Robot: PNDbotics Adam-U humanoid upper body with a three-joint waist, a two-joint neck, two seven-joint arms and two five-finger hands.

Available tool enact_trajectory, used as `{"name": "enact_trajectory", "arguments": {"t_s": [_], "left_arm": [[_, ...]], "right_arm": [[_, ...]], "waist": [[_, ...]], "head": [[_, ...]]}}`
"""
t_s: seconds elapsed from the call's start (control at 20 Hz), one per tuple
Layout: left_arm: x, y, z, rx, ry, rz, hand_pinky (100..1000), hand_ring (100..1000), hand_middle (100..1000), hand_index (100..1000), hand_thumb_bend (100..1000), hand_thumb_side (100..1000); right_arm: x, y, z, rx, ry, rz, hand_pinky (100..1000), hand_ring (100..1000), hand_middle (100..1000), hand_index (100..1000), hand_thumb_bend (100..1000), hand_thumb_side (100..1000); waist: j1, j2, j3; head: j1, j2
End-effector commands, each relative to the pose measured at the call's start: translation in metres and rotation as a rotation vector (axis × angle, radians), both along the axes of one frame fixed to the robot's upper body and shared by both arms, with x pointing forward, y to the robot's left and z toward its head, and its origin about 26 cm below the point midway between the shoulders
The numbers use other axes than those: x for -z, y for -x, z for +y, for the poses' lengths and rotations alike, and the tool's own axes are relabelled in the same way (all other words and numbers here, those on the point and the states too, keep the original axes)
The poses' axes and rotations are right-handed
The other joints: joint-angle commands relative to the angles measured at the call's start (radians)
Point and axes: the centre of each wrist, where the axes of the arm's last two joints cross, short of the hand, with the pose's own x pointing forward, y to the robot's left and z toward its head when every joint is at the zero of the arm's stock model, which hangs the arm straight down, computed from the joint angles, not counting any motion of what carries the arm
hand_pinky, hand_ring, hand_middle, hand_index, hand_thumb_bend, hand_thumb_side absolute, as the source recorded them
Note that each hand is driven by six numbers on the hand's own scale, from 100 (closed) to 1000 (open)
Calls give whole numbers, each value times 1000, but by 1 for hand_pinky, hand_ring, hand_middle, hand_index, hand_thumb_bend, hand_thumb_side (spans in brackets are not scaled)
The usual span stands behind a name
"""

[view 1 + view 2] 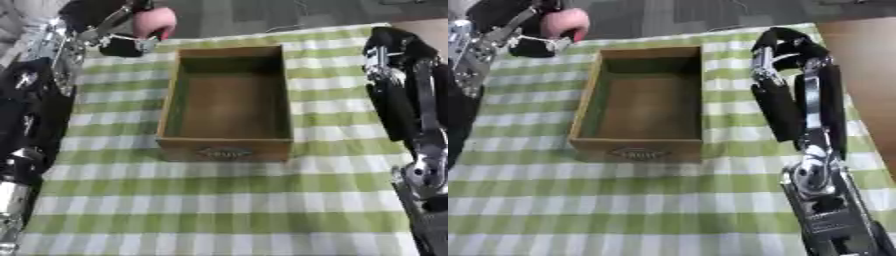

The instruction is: Pick up objects on the table and place them in the box.

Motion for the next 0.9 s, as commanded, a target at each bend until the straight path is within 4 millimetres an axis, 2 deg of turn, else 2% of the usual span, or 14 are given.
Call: {"name": "enact_trajectory", "arguments": {"t_s": [0.05,0.6,0.8,0.9], "left_arm": [[-20,5,-12,-16,3,-81,212,408,386,470,100,309],[10,-2,-26,-43,-72,-59,242,430,410,479,100,338],[27,-5,-27,-35,-103,-13,274,453,515,492,100,341],[36,-7,-27,-26,-104,24,357,497,591,522,100,321]], "right_arm": [[-10,3,3,-17,-5,-47,854,615,618,827,100,952],[-12,3,5,-23,-11,-62,855,614,616,827,100,950],[-12,3,4,-19,-11,-59,855,613,615,827,100,951],[-12,3,3,-17,-11,-57,855,611,615,827,100,950]], "waist": [[-2,-18,-8],[7,-4,-40],[9,-1,-41],[9,0,-41]], "head": [[20,-19],[36,-35],[31,-39],[29,-39]]}}
